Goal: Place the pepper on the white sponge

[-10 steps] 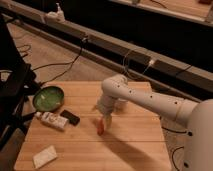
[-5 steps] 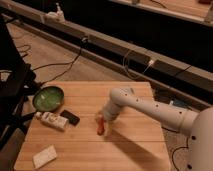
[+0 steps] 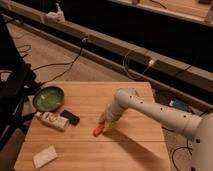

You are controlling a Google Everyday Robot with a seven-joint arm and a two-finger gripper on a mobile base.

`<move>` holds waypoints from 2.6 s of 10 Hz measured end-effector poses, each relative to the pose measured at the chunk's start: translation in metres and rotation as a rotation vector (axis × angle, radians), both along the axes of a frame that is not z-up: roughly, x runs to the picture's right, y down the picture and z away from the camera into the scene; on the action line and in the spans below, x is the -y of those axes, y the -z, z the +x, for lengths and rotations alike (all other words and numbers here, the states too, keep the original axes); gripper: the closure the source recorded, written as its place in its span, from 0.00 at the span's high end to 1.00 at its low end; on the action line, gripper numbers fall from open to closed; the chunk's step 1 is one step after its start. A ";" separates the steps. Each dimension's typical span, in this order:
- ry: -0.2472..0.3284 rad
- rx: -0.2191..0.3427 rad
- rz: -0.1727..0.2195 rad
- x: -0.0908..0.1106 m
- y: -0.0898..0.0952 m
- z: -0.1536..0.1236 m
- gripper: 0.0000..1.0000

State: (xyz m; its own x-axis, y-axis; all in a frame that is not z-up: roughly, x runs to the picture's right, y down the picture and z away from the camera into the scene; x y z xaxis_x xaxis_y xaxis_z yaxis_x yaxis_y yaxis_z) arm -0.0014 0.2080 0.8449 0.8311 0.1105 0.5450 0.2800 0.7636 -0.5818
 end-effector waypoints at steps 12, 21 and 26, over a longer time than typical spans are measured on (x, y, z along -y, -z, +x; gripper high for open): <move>0.131 0.236 0.137 0.088 0.062 -0.141 0.00; 0.257 0.390 0.139 0.079 0.101 -0.207 0.00; 0.368 0.474 0.136 0.030 0.127 -0.259 0.00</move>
